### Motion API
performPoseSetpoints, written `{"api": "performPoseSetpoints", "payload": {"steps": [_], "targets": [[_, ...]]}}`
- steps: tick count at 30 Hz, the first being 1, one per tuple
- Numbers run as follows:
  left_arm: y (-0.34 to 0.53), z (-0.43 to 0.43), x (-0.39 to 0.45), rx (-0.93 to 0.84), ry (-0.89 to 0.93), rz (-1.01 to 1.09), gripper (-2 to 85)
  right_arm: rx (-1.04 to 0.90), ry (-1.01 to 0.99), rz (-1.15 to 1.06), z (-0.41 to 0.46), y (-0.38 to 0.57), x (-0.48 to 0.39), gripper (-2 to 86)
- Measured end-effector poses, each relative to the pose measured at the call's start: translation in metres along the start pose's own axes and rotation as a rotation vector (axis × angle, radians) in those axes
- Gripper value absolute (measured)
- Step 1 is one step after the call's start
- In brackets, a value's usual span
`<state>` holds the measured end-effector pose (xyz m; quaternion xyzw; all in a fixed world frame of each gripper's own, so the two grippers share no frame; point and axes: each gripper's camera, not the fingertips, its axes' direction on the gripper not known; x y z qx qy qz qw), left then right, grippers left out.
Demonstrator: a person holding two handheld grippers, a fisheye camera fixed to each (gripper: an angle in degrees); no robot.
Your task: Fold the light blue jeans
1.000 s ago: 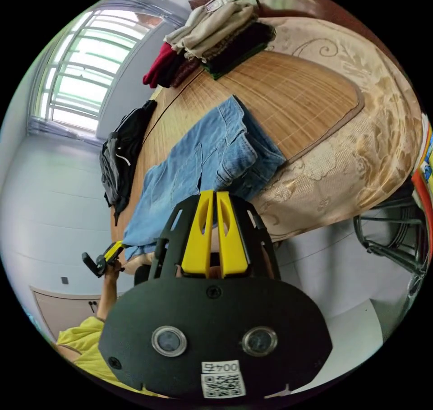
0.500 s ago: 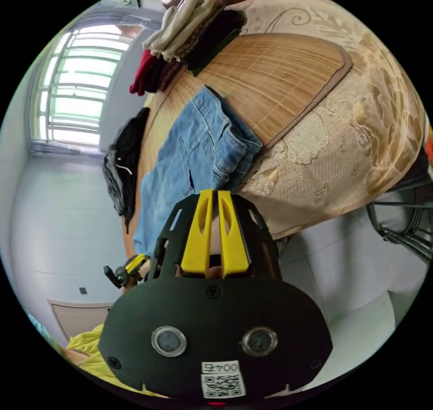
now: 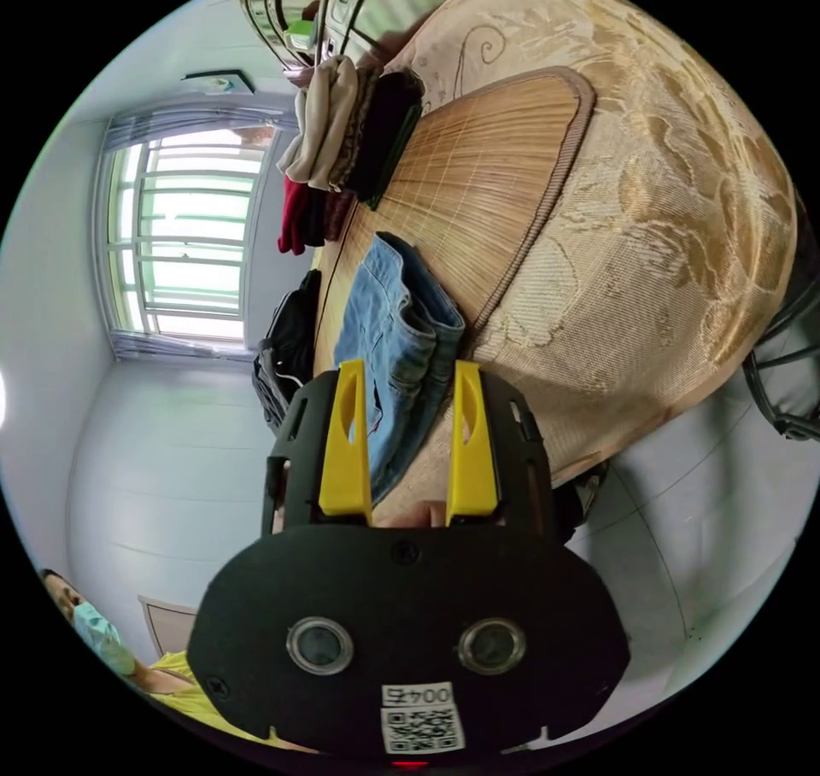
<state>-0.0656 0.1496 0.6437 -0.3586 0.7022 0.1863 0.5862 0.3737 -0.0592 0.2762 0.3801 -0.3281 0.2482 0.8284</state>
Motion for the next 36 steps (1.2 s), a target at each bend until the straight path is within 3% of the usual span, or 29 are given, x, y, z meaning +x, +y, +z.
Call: {"api": "performPoseSetpoints", "payload": {"steps": [4, 11, 17, 21, 24, 29, 36], "targets": [[-0.004, 0.022, 0.014, -0.007, 0.01, -0.002, 1.0, -0.042, 0.137, 0.014, 0.009, 0.002, -0.024, 10.9], [-0.012, 0.061, 0.055, -0.005, 0.02, 0.029, 1.2, -0.028, 0.421, -0.216, -0.002, 0.007, -0.096, 6.2], [-0.025, 0.118, 0.112, -0.025, -0.032, 0.025, 2.9, -0.045, 0.502, -0.119, -0.028, 0.001, -0.102, 9.8], [-0.004, 0.143, 0.119, -0.007, 0.037, -0.034, 5.6, 0.081, 0.543, -0.301, -0.043, 0.053, -0.172, 10.1], [0.021, 0.162, 0.111, 0.02, 0.182, -0.147, 8.9, 0.034, 0.449, -0.496, -0.008, 0.12, -0.231, 7.4], [0.116, 0.161, 0.088, 0.194, 0.186, -0.425, 10.2, -0.116, 0.595, -0.606, 0.08, 0.211, -0.275, 0.3], [0.324, 0.194, 0.036, 0.237, 0.06, -0.847, 9.6, -0.292, 0.748, -0.552, 0.12, 0.221, -0.292, -0.6]]}}
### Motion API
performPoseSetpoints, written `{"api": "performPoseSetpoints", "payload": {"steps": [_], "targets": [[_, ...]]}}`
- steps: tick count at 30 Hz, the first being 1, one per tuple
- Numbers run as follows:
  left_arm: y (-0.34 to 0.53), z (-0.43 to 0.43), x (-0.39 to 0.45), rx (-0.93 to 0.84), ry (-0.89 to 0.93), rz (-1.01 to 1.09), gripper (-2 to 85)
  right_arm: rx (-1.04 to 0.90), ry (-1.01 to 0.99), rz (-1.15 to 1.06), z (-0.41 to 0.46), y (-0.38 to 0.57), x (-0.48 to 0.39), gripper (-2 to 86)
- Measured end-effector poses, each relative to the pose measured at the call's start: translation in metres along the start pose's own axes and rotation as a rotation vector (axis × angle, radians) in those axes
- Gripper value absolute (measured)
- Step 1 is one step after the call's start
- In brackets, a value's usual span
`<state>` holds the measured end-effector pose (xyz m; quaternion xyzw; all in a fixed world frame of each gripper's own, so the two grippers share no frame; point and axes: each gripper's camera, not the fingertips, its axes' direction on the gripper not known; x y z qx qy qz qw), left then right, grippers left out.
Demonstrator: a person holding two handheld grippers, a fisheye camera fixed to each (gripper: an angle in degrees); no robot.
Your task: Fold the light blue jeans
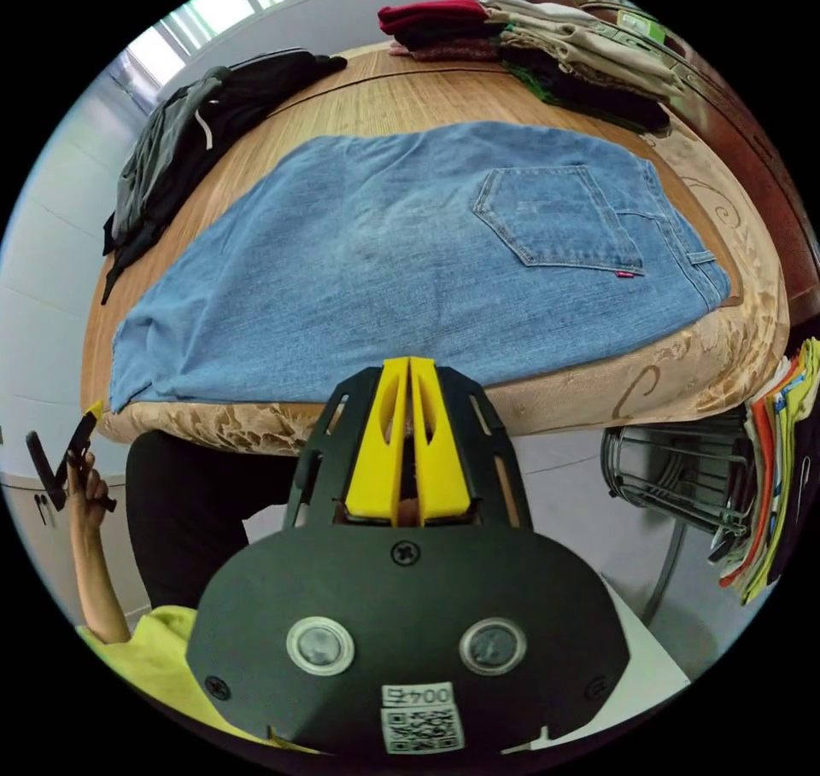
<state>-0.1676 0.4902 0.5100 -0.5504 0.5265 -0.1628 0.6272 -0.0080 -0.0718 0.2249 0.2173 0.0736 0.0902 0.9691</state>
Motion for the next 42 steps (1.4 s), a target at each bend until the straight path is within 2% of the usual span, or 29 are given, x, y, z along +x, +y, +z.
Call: {"api": "performPoseSetpoints", "payload": {"steps": [2, 7, 14, 20, 25, 30, 42], "targets": [[0.032, 0.006, -0.053, 0.024, -0.017, -0.077, 9.3, -0.003, -0.05, 0.022, -0.009, 0.001, 0.004, -0.6], [0.054, 0.042, -0.106, 0.027, -0.055, -0.042, 8.5, -0.008, -0.14, 0.06, -0.027, 0.005, 0.009, -0.8], [0.06, 0.125, -0.16, 0.0, -0.005, -0.055, 10.7, 0.001, 0.038, -0.023, -0.055, 0.011, -0.031, -0.9], [0.094, 0.182, -0.188, -0.015, -0.001, -0.07, 10.9, 0.004, 0.156, -0.073, -0.074, 0.016, -0.059, -0.8], [0.113, 0.213, -0.195, -0.019, 0.094, -0.064, 11.2, 0.003, 0.176, -0.083, -0.09, 0.019, -0.068, -0.8], [0.129, 0.244, -0.206, -0.048, 0.064, -0.067, 10.3, 0.002, 0.193, -0.093, -0.106, 0.022, -0.075, -0.8], [0.141, 0.305, -0.247, -0.048, 0.243, -0.153, 9.6, 0.0, 0.189, -0.093, -0.143, 0.021, -0.078, -0.8]]}}
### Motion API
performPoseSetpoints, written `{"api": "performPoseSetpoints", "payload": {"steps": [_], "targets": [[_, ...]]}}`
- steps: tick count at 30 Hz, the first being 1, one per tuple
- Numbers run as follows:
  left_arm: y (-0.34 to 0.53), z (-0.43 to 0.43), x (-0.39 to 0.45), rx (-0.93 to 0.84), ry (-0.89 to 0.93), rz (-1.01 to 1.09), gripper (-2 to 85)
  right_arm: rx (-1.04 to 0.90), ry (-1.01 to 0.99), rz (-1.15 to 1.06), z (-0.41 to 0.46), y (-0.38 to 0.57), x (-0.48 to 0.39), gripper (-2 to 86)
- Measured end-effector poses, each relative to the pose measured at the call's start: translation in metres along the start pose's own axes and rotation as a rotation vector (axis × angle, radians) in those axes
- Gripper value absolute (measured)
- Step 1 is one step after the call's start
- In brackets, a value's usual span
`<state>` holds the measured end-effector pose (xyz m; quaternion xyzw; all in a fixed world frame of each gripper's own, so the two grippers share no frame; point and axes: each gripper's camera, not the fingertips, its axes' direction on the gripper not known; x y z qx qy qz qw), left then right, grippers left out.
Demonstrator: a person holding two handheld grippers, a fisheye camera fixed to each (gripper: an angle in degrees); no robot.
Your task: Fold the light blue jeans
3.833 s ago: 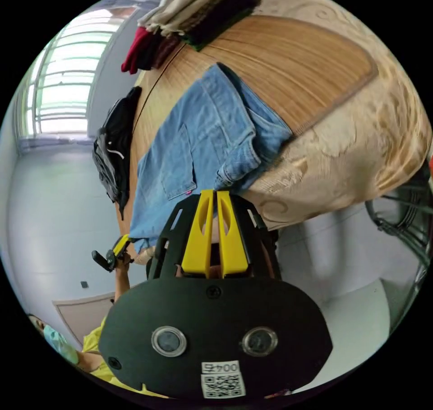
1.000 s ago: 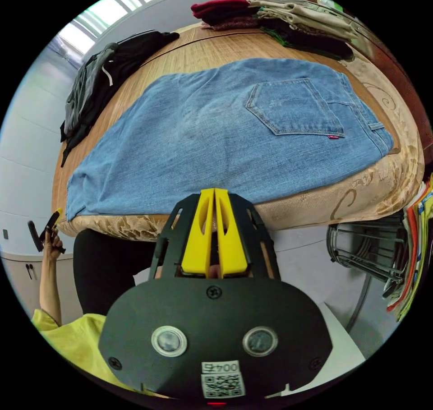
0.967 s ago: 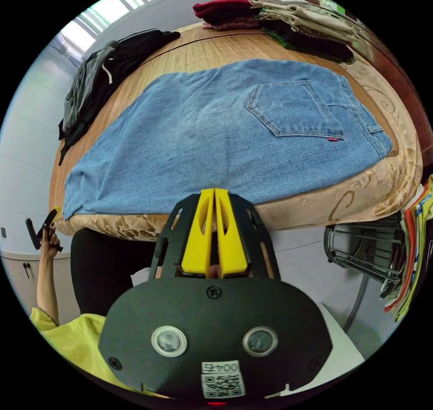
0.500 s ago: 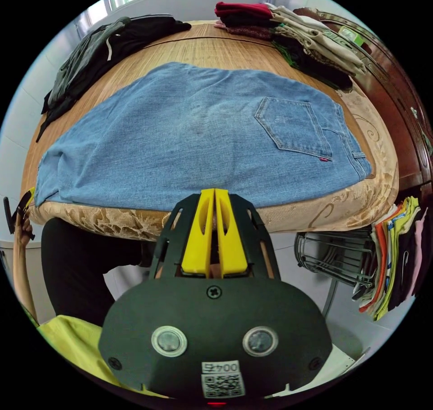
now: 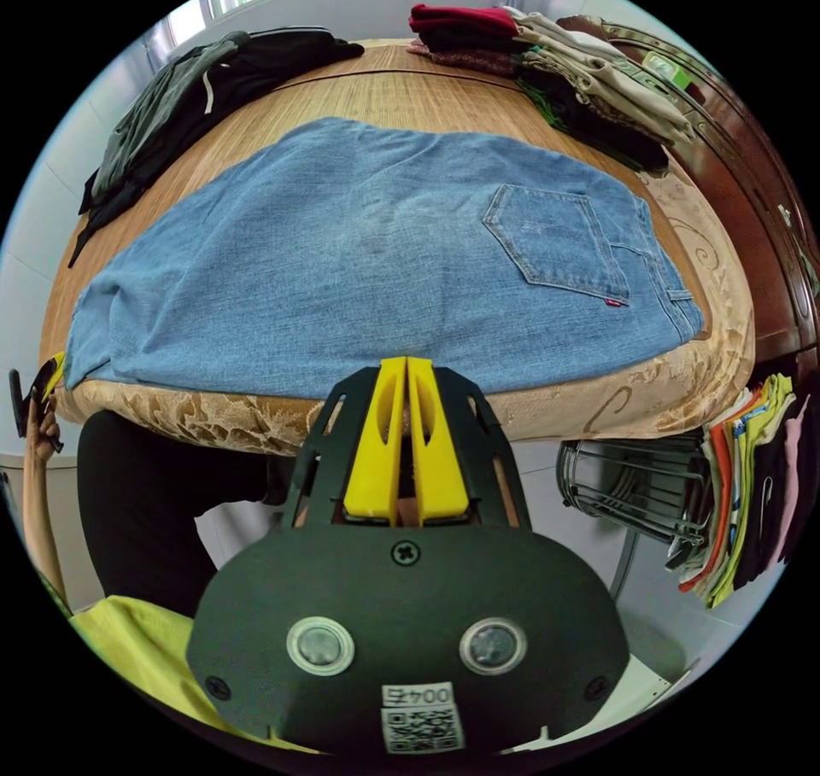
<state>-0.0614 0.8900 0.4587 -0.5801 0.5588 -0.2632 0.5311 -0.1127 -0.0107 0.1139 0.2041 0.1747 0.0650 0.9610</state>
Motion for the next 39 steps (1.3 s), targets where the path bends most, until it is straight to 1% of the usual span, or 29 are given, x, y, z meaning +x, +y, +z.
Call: {"api": "performPoseSetpoints", "payload": {"steps": [4, 10, 18, 21, 26, 29, 31, 36, 39], "targets": [[-0.008, 0.01, -0.012, 0.003, 0.03, -0.022, 9.4, -0.005, 0.013, -0.01, -0.012, -0.003, 0.002, -0.8], [-0.028, 0.025, -0.002, -0.066, -0.081, 0.016, 8.4, -0.027, 0.052, -0.039, -0.029, -0.014, 0.002, -0.6], [-0.059, 0.025, 0.012, -0.126, -0.129, 0.016, 7.2, -0.064, -0.147, 0.038, -0.05, -0.034, 0.046, -0.7], [-0.073, 0.021, 0.025, -0.153, -0.177, 0.056, 6.1, -0.116, -0.15, -0.021, -0.057, -0.05, 0.051, -0.7], [-0.101, 0.001, 0.046, -0.165, -0.195, 0.093, 4.0, -0.316, -0.125, -0.114, -0.066, -0.095, 0.054, -0.7], [-0.119, -0.015, 0.059, -0.16, -0.2, 0.117, 2.8, -0.4, -0.105, -0.166, -0.069, -0.116, 0.053, -0.8], [-0.132, -0.027, 0.069, -0.157, -0.22, 0.145, 2.3, -0.432, -0.093, -0.199, -0.071, -0.125, 0.052, -0.8], [-0.171, -0.068, 0.103, -0.114, -0.345, 0.243, 1.7, -0.462, -0.075, -0.224, -0.079, -0.141, 0.054, -0.9], [-0.188, -0.071, 0.109, -0.167, -0.414, 0.285, 1.5, -0.46, -0.071, -0.222, -0.085, -0.147, 0.056, -0.9]]}}
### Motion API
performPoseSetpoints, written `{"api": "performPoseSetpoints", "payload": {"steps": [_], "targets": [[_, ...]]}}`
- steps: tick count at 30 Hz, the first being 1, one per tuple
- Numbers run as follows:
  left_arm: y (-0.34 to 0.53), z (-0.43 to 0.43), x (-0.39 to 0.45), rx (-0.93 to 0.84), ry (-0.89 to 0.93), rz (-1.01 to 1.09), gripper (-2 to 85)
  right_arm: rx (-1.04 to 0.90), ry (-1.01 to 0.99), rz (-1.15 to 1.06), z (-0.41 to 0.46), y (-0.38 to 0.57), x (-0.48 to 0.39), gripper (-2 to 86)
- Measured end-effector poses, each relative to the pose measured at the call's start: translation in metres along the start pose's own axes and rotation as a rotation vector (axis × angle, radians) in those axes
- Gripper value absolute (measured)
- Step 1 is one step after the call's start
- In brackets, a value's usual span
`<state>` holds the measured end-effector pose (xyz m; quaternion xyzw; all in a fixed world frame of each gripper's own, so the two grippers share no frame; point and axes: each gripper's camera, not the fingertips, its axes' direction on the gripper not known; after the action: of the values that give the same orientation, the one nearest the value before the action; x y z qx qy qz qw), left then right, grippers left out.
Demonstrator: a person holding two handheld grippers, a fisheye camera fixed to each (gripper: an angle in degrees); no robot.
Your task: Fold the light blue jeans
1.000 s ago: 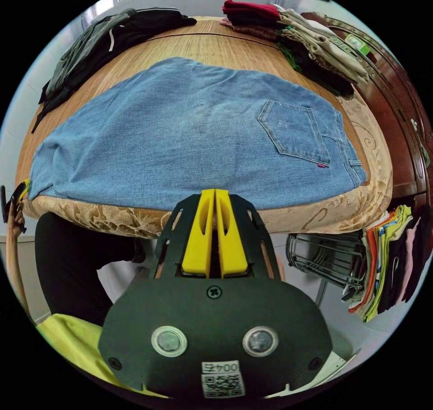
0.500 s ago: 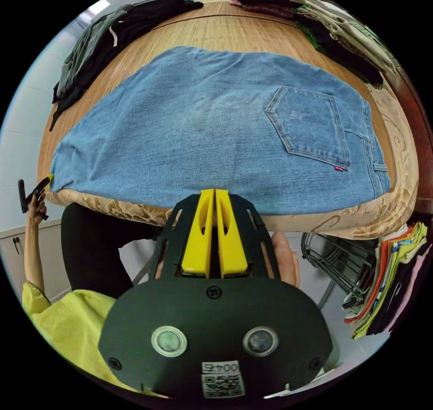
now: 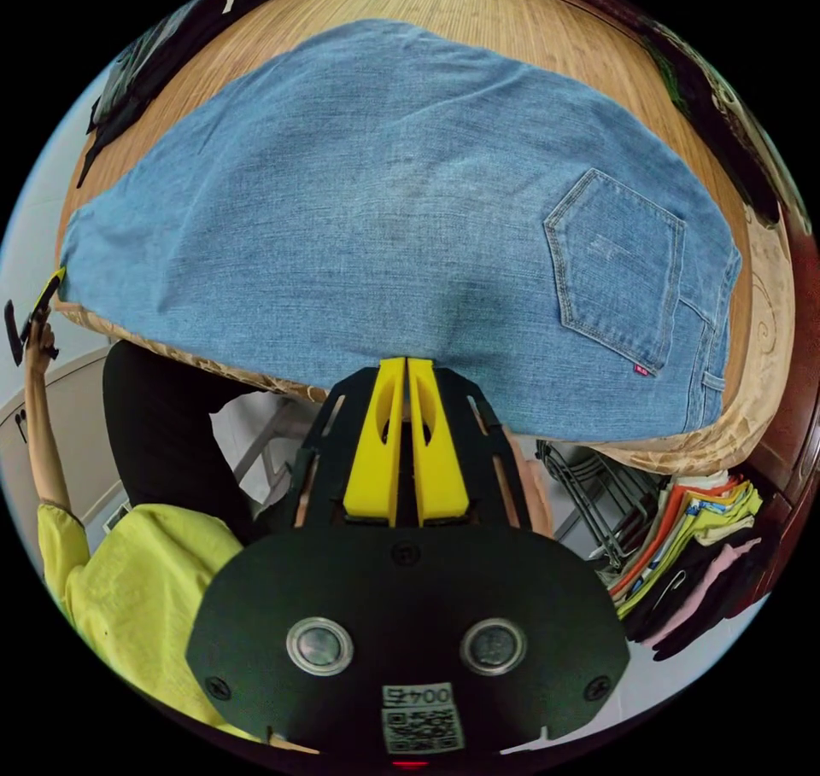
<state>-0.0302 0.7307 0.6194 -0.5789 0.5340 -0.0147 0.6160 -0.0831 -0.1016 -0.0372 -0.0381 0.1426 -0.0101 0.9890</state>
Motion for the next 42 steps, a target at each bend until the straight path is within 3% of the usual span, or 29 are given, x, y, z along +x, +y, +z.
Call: {"api": "performPoseSetpoints", "payload": {"steps": [4, 8, 12, 16, 21, 25, 29, 32, 38, 42], "targets": [[-0.01, 0.016, -0.009, -0.118, 0.005, -0.031, 1.4, 0.016, -0.011, 0.012, -0.011, 0.0, 0.006, -0.8], [-0.011, -0.016, -0.022, -0.066, 0.062, -0.125, 1.3, 0.032, -0.011, 0.006, -0.021, 0.001, 0.01, -0.5], [-0.011, -0.061, -0.028, -0.054, 0.005, -0.147, 1.2, 0.01, -0.008, 0.005, -0.031, -0.002, 0.013, 0.7], [-0.006, -0.127, -0.022, 0.005, -0.02, -0.123, 1.2, -0.014, -0.084, -0.059, -0.052, -0.004, 0.014, 8.2], [-0.012, -0.179, 0.026, 0.081, 0.063, -0.053, 1.5, 0.102, -0.092, -0.079, -0.091, -0.004, 0.013, 9.0], [-0.043, -0.191, 0.107, 0.076, 0.094, 0.061, 1.7, 0.064, -0.089, -0.133, -0.095, -0.022, -0.006, 11.1], [-0.077, -0.195, 0.178, 0.024, 0.011, 0.165, 1.7, -0.019, 0.018, -0.165, -0.082, -0.036, -0.022, 12.4], [-0.093, -0.193, 0.204, -0.077, -0.035, 0.205, 2.0, -0.045, 0.026, -0.177, -0.088, -0.041, -0.023, 12.1], [-0.107, -0.243, 0.224, -0.034, -0.137, 0.253, 2.9, -0.09, 0.032, -0.265, -0.099, -0.047, -0.023, 12.0], [-0.124, -0.273, 0.219, -0.058, -0.113, 0.2, 3.6, -0.095, 0.026, -0.268, -0.106, -0.047, -0.022, 12.0]]}}
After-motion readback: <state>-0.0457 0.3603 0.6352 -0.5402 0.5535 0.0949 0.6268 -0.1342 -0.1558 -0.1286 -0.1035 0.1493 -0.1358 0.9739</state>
